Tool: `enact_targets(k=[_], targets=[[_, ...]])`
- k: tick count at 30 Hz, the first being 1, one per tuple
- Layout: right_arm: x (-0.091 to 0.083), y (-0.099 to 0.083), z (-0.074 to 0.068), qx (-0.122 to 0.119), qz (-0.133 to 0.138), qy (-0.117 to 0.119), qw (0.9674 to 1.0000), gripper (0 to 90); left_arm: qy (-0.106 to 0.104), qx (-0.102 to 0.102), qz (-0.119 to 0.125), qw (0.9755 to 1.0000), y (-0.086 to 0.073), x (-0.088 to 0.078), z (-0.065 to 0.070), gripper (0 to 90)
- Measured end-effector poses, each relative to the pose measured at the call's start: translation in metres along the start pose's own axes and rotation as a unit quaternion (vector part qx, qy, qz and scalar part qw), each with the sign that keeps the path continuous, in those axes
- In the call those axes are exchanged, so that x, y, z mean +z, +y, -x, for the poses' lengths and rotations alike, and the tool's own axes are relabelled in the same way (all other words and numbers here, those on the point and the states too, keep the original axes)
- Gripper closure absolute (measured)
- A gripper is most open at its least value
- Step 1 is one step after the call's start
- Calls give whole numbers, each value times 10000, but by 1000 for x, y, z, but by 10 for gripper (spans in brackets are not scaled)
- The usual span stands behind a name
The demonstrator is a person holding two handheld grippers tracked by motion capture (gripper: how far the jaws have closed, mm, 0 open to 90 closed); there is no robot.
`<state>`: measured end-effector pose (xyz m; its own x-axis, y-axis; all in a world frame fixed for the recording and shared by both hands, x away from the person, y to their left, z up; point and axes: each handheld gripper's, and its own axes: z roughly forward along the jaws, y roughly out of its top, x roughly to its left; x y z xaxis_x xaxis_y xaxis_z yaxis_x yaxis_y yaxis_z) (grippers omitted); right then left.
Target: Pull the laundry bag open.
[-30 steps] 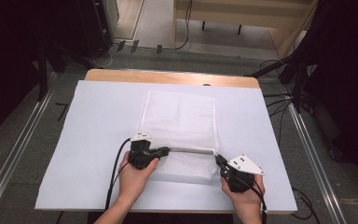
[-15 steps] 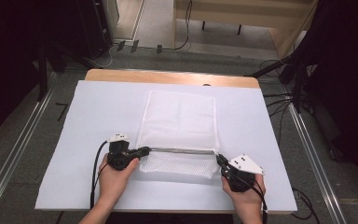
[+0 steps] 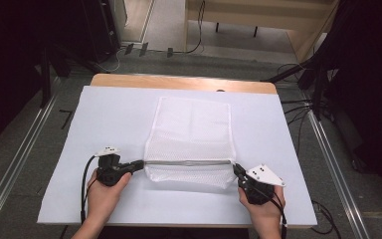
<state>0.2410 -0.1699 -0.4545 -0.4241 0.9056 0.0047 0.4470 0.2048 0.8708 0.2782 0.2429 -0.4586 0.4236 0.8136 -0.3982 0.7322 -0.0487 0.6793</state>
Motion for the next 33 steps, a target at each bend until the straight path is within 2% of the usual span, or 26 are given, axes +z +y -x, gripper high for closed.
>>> enact_targets(k=[2, 6, 10, 12, 15, 16, 17, 19, 24, 27, 29, 33], targets=[[0, 0, -2, -75, -15, -49, 10000, 893, 3, 38, 6, 10000, -1, -1, 2, 871], [-1, 0, 1, -1, -9, -18, 10000, 893, -148, 30, 15, 9999, -2, -5, 4, 871], [-1, -2, 5, 64, -138, 162, 9998, 883, -165, 38, -10, 9999, -4, -7, 5, 864], [0, -3, 7, 141, -216, 229, 9994, 810, -97, -42, 57, 9999, -5, -7, 5, 805], [0, -3, 11, 324, -195, 295, 9989, 539, -27, -46, 231, 9997, -7, -9, 6, 569], [-1, -2, 12, 457, -166, 348, 9982, 511, -45, -21, 233, 9997, -7, -9, 7, 542], [-3, -2, 14, 556, -134, 371, 9977, 504, -61, -28, 229, 9997, -8, -10, 8, 520], [-6, -1, 16, 584, -68, 356, 9976, 516, -102, 33, 197, 9997, -11, -10, 13, 510], [-14, -9, 14, 617, -266, 435, 9968, 587, -72, 207, -6, 9998, -25, -12, 25, 507], [-17, -12, 11, 616, -322, 476, 9964, 621, -55, 270, -24, 9996, -32, -15, 28, 512], [-18, -11, 10, 687, -278, 535, 9958, 626, 12, 372, 13, 9993, -37, -19, 31, 516], [-20, -10, 10, 598, -184, 573, 9964, 609, 138, 566, 277, 9979, -40, -30, 30, 479]])
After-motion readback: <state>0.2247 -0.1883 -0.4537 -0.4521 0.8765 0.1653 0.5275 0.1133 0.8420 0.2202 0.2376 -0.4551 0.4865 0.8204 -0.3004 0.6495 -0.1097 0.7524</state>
